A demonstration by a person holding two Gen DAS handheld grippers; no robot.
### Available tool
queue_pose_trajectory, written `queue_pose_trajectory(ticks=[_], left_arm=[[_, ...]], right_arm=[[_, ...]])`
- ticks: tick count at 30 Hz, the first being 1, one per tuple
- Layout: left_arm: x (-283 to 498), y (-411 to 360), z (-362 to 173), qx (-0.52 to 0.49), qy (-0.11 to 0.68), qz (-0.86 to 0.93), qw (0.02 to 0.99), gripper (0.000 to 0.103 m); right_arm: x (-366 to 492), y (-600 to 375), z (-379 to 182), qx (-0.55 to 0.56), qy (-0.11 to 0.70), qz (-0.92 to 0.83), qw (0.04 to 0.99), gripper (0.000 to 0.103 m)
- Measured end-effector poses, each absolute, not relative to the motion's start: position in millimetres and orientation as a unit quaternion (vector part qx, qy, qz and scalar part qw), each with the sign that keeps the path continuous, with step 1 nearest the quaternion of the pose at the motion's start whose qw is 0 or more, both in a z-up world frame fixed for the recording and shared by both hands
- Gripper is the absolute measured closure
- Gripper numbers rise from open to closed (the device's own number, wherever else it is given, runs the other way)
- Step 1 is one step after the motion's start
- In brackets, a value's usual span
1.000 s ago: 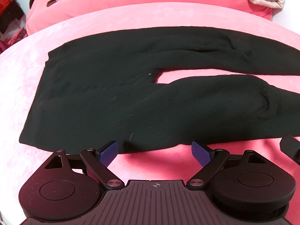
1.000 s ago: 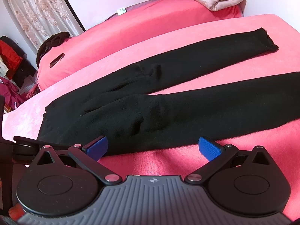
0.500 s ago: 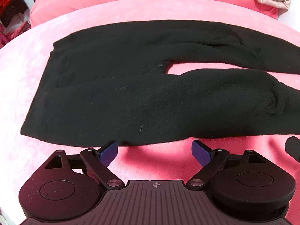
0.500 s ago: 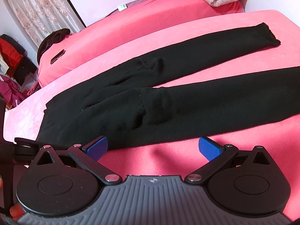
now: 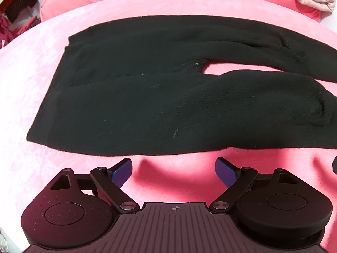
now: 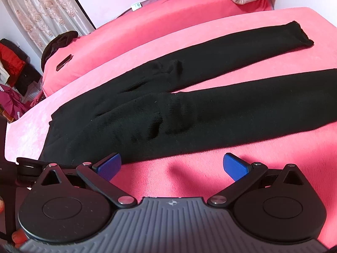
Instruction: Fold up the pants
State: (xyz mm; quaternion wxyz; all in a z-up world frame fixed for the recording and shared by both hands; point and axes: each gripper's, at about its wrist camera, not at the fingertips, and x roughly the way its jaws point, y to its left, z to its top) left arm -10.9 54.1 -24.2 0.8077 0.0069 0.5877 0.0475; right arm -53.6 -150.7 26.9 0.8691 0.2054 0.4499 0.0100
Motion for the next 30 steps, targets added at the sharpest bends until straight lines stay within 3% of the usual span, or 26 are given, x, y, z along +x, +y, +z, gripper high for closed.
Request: queue_pose_trajectory(ticks=[16,23,27,30], left_arm=[[-14.7,84.7,-20.9,-0.053,0.581,0.052,0.810,0.000],[-23.0,144.1,-27.3,-0.125,0.571,0.098,0.805,0.000],[-23.7,172.0,-37.9,-0.205,0.568,0.115,0.789,0.000],[-21.0,179.4,-38.0,-0.218,0.557,0.120,0.792,0.000]], right_arm=[[-57.4,-158.7,27.8,0.216,0.454,0.026,0.864,0.000],[-81.8,-211.7,15.1,0.329,0.455,0.027,0.827,0.001],[-75.8,-225.1,0.8,0.415,0.442,0.023,0.795,0.012],[-62.6,-227.1,-6.9,0.450,0.423,0.008,0.786,0.013]])
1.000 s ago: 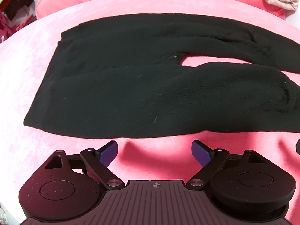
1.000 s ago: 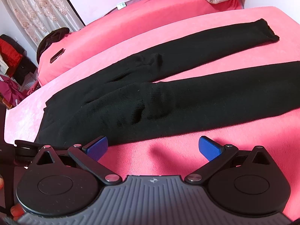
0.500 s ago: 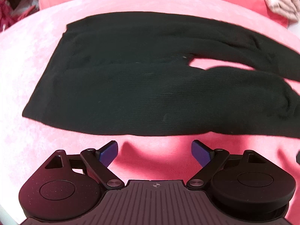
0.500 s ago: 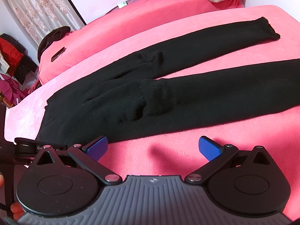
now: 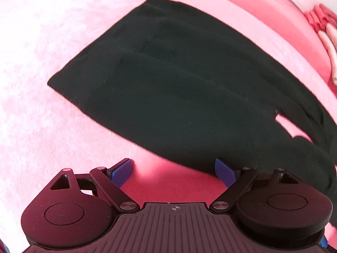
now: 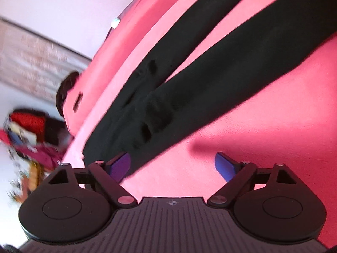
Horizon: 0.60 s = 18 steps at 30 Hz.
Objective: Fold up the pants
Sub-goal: 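Grasp the black pant leg cuffs with the right tool and lift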
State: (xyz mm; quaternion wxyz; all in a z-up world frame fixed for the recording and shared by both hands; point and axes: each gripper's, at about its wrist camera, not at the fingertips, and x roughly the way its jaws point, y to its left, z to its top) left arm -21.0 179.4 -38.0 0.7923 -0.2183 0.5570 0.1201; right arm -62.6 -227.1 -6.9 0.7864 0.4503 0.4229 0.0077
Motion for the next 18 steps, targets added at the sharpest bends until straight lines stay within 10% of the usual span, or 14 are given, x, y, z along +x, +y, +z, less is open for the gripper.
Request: queue_pose_trajectory(ticks=[5,7,9,18], left_arm=[[-12.8,181.6,-40.0,-0.220,0.555,0.125,0.793,0.000],[-11.2,177.9,-40.5,-0.210,0.555,0.123,0.795,0.000],[-10.2,173.8,-40.2,-0.200,0.558,0.122,0.796,0.000],[-14.1,182.9,-36.9,-0.163,0.568,0.142,0.794,0.000]], right_arm=[[-50.0,-248.3,-22.3,0.533,0.387,-0.040,0.751,0.023],[-49.7,-260.2,-30.6,0.565,0.384,-0.066,0.727,0.042],[-52.1,-269.9,-36.0,0.577,0.399,-0.090,0.707,0.093],[-91.8,-317.0,-5.0,0.544,0.403,-0.077,0.732,0.097]])
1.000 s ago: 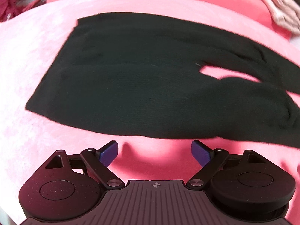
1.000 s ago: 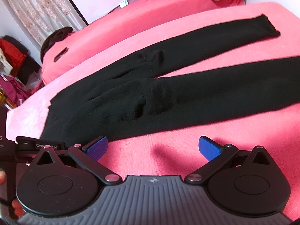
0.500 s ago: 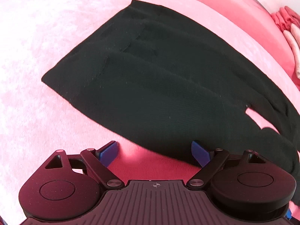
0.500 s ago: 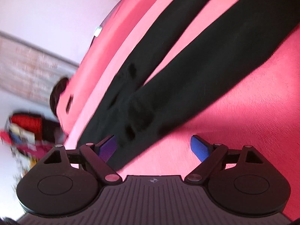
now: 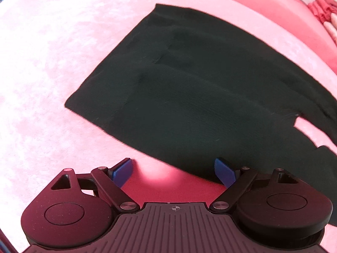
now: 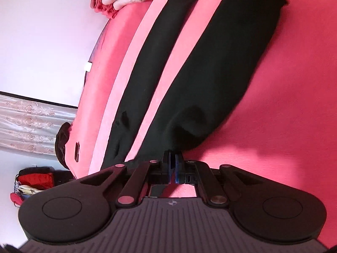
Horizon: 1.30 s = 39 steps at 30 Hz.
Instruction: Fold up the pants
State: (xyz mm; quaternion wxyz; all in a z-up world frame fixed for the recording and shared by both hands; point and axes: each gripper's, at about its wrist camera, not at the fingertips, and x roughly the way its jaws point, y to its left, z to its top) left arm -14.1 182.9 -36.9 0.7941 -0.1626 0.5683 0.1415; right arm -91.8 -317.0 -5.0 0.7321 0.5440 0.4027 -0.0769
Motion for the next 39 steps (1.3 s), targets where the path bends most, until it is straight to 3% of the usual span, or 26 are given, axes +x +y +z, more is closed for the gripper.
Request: queue_pose_trajectory(ticks=[5,7,8,9,10,14,16,17,18,20,26,29,30,31,34,39], left_arm=[[-12.8,187.8,-31.1,-0.149,0.570,0.149,0.794,0.000],[-14.9,183.2,-26.2,-0.147,0.563,0.151,0.799,0.000],[-12.3,181.3,-24.6,-0.146,0.560,0.153,0.801,0.000],[-10.3,181.5,-24.0,-0.147,0.560,0.156,0.801,0.000],[-8.1,181.9,-24.5,-0.149,0.560,0.158,0.799,0.000],[-5.5,181.5,-29.0,-0.150,0.570,0.162,0.791,0.000],[-1.7,180.1,-34.0,-0.141,0.574,0.164,0.790,0.000],[-2.0,179.0,-34.2,-0.137,0.573,0.167,0.790,0.000],[-2.4,178.9,-34.1,-0.136,0.573,0.168,0.791,0.000],[-4.6,181.6,-35.0,-0.139,0.574,0.164,0.790,0.000],[-10.6,188.7,-35.6,-0.149,0.574,0.172,0.787,0.000],[-12.8,200.4,-29.7,-0.149,0.566,0.184,0.789,0.000],[-19.8,211.8,-25.6,-0.149,0.562,0.186,0.792,0.000],[-21.4,217.0,-23.9,-0.149,0.559,0.193,0.793,0.000],[-27.3,237.2,-21.4,-0.164,0.546,0.215,0.793,0.000],[-37.3,269.8,-13.3,-0.190,0.514,0.239,0.801,0.000]], right_arm=[[-109.6,-326.1,-15.3,0.533,0.421,-0.108,0.726,0.093],[-112.4,-329.7,-4.1,0.510,0.395,-0.131,0.752,0.067],[-112.9,-336.2,1.9,0.497,0.379,-0.156,0.765,0.047],[-112.6,-342.2,5.2,0.487,0.367,-0.180,0.772,0.037],[-110.2,-348.4,6.4,0.477,0.360,-0.203,0.776,0.035],[-87.7,-364.8,-3.5,0.448,0.354,-0.255,0.780,0.035],[-76.3,-361.9,-10.5,0.429,0.352,-0.265,0.789,0.043],[-71.5,-359.1,-11.8,0.401,0.365,-0.278,0.793,0.073],[-67.4,-356.2,-10.9,0.369,0.385,-0.288,0.795,0.093],[-79.4,-357.6,-4.7,0.338,0.387,-0.290,0.807,0.096],[-99.4,-384.6,-0.8,0.354,0.388,-0.320,0.788,0.093],[-94.7,-380.2,17.3,0.319,0.368,-0.355,0.798,0.071],[-96.9,-376.9,28.0,0.307,0.350,-0.374,0.802,0.058],[-96.0,-374.1,34.0,0.300,0.336,-0.375,0.810,0.054],[-83.3,-344.6,45.3,0.275,0.337,-0.273,0.858,0.053],[-52.6,-219.6,45.5,0.136,0.409,0.017,0.902,0.048]])
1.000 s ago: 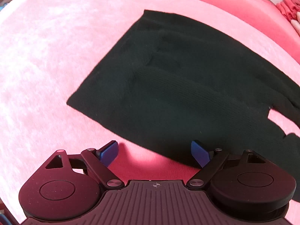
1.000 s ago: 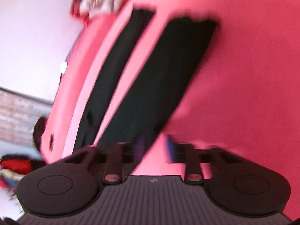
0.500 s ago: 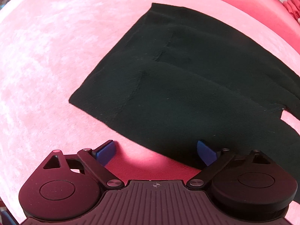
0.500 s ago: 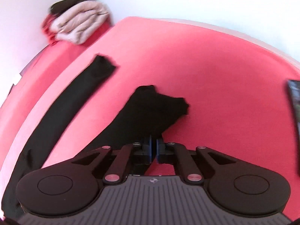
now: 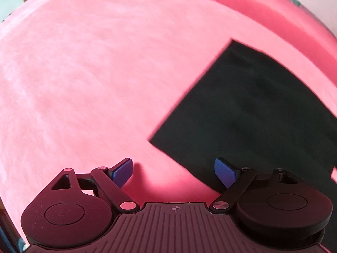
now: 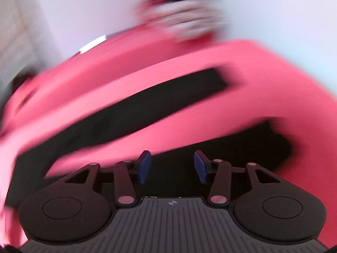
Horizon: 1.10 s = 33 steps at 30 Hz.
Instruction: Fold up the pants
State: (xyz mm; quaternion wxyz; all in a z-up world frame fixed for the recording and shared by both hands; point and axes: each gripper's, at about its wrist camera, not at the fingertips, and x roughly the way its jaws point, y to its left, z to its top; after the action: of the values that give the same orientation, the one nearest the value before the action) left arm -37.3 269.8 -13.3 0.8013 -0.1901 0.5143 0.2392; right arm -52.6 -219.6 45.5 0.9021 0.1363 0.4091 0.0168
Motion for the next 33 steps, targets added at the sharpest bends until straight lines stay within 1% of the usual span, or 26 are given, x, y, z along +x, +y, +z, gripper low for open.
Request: queue_pose_trajectory(ticks=[2,4,6,8,10,11,13,16,17,18,19,20,22,25,27,30,31,32,33], left_arm=[[-37.4,282.0,-16.7,-0.189,0.508,0.237,0.806,0.000],[-35.1,291.3,-25.8,-0.200,0.518,0.226,0.800,0.000],[-36.0,290.8,-27.3,-0.211,0.520,0.222,0.797,0.000],[-33.3,290.4,-24.6,-0.211,0.512,0.209,0.806,0.000],[-28.8,286.9,-24.4,-0.222,0.511,0.193,0.807,0.000],[-26.4,283.7,-23.7,-0.225,0.510,0.183,0.810,0.000],[-23.6,281.0,-26.2,-0.245,0.517,0.150,0.806,0.000],[-21.4,280.6,-27.5,-0.249,0.515,0.155,0.805,0.000],[-20.9,282.3,-26.6,-0.250,0.515,0.158,0.804,0.001],[-19.6,282.7,-25.7,-0.253,0.516,0.162,0.802,0.019],[-19.1,287.4,-26.6,-0.259,0.519,0.164,0.798,0.030],[-19.8,291.3,-26.1,-0.267,0.518,0.165,0.796,0.031],[-22.0,297.3,-24.6,-0.274,0.514,0.166,0.796,0.037],[-28.1,297.5,-7.1,-0.240,0.505,0.168,0.812,0.043],[-30.4,297.0,0.7,-0.214,0.503,0.171,0.820,0.043],[-35.0,304.2,-1.0,-0.213,0.515,0.183,0.810,0.043],[-36.3,307.1,-4.8,-0.213,0.521,0.193,0.804,0.051],[-37.4,309.0,-9.0,-0.206,0.528,0.204,0.798,0.054],[-39.7,311.0,-13.3,-0.200,0.535,0.213,0.793,0.054]], right_arm=[[-44.3,-168.9,38.7,0.098,0.435,0.128,0.886,0.048],[-37.7,-123.0,30.1,0.048,0.454,0.209,0.865,0.048],[-35.8,-80.2,22.6,-0.035,0.452,0.259,0.853,0.049],[-37.5,-46.4,15.9,-0.125,0.437,0.292,0.842,0.049],[-44.5,-22.4,9.6,-0.192,0.421,0.307,0.832,0.049],[-43.9,-13.8,5.1,-0.222,0.413,0.311,0.827,0.051],[-49.1,-1.1,1.1,-0.264,0.396,0.311,0.822,0.052],[-52.9,16.7,0.2,-0.302,0.376,0.313,0.818,0.052],[-52.7,17.8,-0.3,-0.310,0.371,0.317,0.816,0.053],[-44.5,19.3,-0.3,-0.314,0.370,0.321,0.813,0.071],[-44.0,21.5,1.3,-0.310,0.376,0.326,0.810,0.088],[-40.4,21.0,1.3,-0.305,0.380,0.323,0.811,0.097],[-37.6,19.7,7.8,-0.295,0.380,0.323,0.815,0.097],[-48.8,12.8,22.7,-0.281,0.369,0.351,0.813,0.097],[-66.7,8.9,33.8,-0.276,0.363,0.391,0.799,0.097],[-86.6,11.8,29.4,-0.293,0.362,0.417,0.780,0.097],[-88.6,12.2,26.4,-0.285,0.372,0.419,0.778,0.097],[-88.6,12.6,23.5,-0.276,0.381,0.419,0.777,0.097],[-87.7,13.1,22.0,-0.270,0.387,0.416,0.777,0.097]])
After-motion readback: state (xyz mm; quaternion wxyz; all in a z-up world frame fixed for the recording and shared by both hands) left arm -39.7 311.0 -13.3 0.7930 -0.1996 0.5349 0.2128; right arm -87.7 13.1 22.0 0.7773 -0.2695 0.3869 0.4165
